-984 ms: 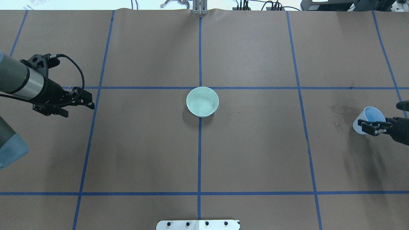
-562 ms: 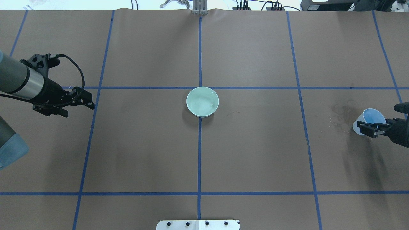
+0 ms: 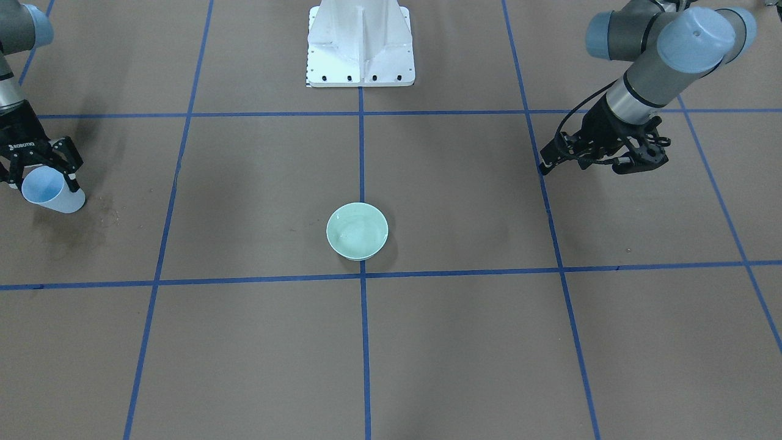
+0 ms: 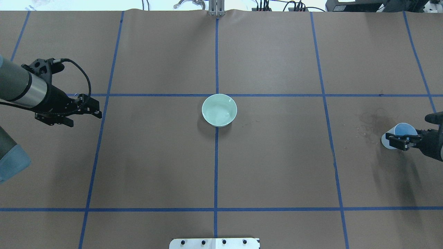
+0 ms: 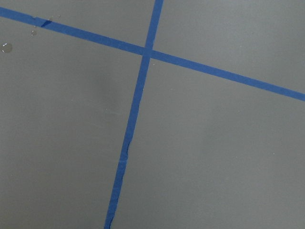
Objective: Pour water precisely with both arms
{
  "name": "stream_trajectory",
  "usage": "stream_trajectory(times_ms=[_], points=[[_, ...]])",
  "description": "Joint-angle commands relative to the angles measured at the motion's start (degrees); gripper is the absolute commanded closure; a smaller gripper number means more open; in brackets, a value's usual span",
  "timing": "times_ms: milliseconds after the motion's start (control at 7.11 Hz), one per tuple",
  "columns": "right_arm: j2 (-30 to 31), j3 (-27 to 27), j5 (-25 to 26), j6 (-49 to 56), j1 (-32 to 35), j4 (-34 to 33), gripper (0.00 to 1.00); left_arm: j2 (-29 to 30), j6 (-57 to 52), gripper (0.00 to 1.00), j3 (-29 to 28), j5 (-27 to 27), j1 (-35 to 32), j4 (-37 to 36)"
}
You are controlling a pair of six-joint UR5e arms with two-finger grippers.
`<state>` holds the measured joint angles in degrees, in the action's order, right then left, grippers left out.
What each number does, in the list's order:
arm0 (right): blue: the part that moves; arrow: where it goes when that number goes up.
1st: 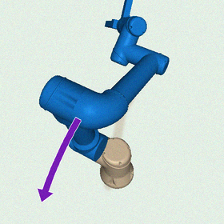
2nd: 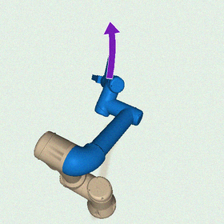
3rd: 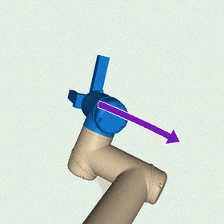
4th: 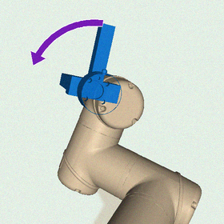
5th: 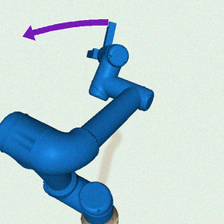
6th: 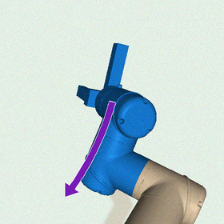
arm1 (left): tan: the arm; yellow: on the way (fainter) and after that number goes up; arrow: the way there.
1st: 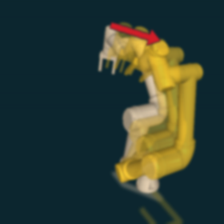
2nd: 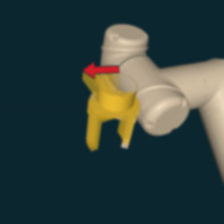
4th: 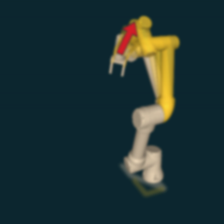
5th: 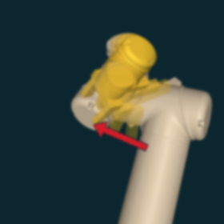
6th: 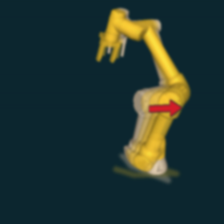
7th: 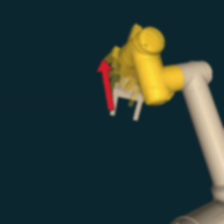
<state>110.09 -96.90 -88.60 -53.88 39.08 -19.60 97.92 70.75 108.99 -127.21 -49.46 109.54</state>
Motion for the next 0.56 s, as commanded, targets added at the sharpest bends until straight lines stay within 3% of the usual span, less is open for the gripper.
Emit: stream_trajectory(times_ms=[0,141,422], points=[[-0.1,0.1,0.0,0.0,-0.1,0.0,0.07,0.0,0.0,0.00,0.0,0.0,0.0,-0.1],[-0.1,0.0,0.0,0.0,-0.1,0.1,0.01,0.0,0.0,0.00,0.0,0.0,0.0,0.0],[0.6,-2.0,0.8,0.0,0.5,0.4,0.01,0.1,0.4,0.00,0.0,0.0,0.0,-0.1]])
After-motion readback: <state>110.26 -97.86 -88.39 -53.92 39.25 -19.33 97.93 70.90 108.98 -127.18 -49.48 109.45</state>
